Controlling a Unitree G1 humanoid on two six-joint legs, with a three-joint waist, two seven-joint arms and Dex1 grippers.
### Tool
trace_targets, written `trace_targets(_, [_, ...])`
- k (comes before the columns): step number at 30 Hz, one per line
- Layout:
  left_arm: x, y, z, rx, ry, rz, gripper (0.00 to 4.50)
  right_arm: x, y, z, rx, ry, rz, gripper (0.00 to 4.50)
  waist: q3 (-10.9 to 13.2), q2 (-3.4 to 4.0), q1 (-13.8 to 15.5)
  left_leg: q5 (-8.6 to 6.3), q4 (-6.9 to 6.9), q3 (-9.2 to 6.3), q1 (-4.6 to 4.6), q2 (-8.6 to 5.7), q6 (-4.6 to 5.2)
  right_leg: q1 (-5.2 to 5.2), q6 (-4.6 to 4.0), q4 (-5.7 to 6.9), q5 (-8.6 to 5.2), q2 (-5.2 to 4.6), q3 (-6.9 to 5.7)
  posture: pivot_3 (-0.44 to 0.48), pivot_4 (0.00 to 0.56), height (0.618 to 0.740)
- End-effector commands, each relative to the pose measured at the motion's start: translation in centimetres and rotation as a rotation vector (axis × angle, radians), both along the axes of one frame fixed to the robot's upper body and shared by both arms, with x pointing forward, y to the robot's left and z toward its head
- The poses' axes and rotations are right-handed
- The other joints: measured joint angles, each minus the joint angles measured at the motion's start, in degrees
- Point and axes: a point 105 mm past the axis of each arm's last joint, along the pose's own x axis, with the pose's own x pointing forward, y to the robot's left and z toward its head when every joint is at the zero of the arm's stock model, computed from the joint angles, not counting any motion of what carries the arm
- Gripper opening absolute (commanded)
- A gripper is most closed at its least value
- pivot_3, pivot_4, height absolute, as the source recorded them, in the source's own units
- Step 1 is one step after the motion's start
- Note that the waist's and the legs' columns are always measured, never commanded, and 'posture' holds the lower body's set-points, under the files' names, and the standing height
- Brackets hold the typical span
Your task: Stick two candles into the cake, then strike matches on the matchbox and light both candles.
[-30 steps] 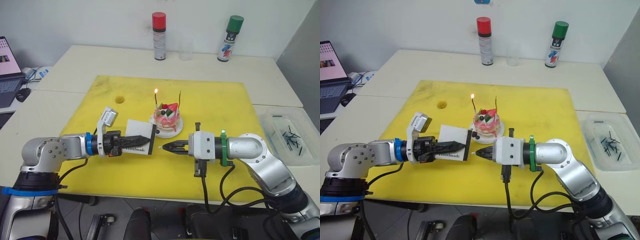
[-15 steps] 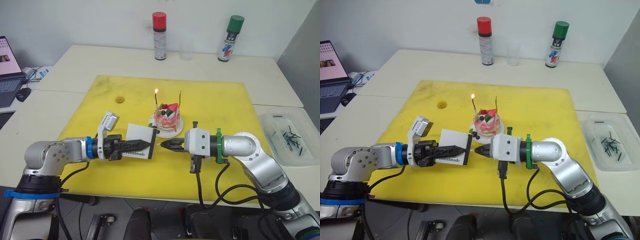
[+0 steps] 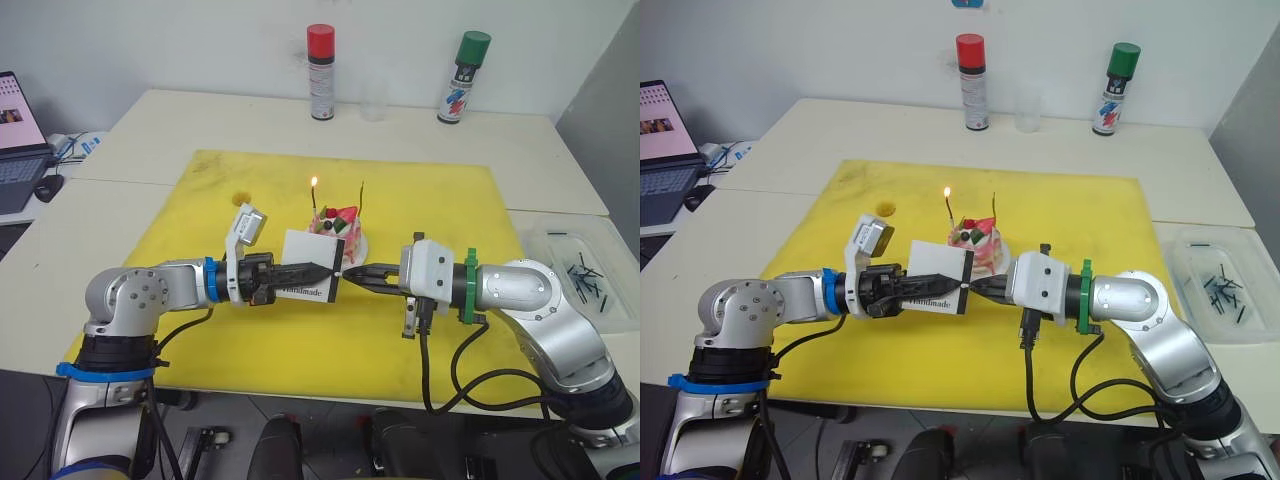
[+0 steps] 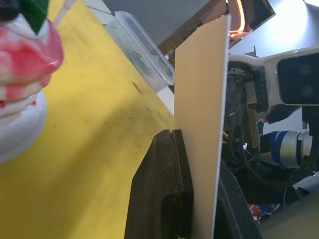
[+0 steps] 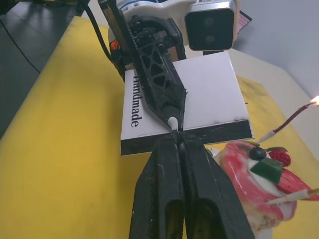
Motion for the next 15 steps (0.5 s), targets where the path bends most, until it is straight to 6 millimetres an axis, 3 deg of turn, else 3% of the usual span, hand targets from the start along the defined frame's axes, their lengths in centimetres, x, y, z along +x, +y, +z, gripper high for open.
trace_targets(1, [-0.3, -0.5, 1.5, -0.019, -0.046, -0.032, 0.00, -0.2, -0.1, 1.0, 0.014, -0.051, -0.007, 0.04, 0.00, 0.00, 0.00, 0.00, 0.01, 0.00, 0.00, -0.01, 0.00, 0.00, 0.00, 0.00, 0.00, 0.00, 0.01, 0.000, 0.150, 0.689])
trace_targets(15, [-0.5, -0.8, 2.0, -0.001, -0.053, -0.052, 0.00, 1.1, -0.4, 0.5, -0.008, -0.071, -0.039, 0.04, 0.00, 0.00, 0.03, 0.00, 0.01, 0.00, 0.00, -0.01, 0.00, 0.00, 0.01, -0.01, 0.00, 0.00, 0.00, 0.000, 0.150, 0.689])
